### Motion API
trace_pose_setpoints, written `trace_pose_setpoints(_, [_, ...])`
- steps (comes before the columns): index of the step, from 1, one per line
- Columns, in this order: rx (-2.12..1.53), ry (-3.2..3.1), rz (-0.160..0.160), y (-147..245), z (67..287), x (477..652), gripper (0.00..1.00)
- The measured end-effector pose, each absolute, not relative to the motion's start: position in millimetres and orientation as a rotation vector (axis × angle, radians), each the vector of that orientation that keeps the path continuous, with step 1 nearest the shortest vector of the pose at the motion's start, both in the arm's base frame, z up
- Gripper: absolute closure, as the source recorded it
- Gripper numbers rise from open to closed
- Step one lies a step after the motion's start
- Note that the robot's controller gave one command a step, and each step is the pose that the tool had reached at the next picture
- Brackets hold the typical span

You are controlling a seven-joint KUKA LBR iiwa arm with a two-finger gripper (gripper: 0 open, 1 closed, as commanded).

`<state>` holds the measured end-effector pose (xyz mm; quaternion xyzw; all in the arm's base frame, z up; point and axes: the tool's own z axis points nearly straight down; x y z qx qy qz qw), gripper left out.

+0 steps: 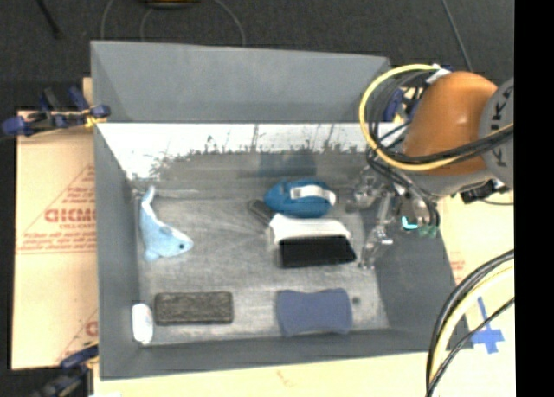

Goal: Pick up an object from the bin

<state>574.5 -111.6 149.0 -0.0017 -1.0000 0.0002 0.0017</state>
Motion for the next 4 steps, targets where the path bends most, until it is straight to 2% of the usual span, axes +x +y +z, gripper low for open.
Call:
trace_pose_setpoints(1, [-0.001, -3.146, 0.002, -111.2, 153.3, 576.5, 0.00])
trace_pose_setpoints(2, [-0.011, -3.153, 0.002, -53.8, 80.9, 578.0, 0.00])
trace_pose_setpoints(3, [0.020, -3.145, 0.000, -49.1, 85.3, 577.4, 0.00])
trace_pose_setpoints(4, [-0.012, -3.147, 0.000, -39.8, 101.5, 574.2, 0.00])
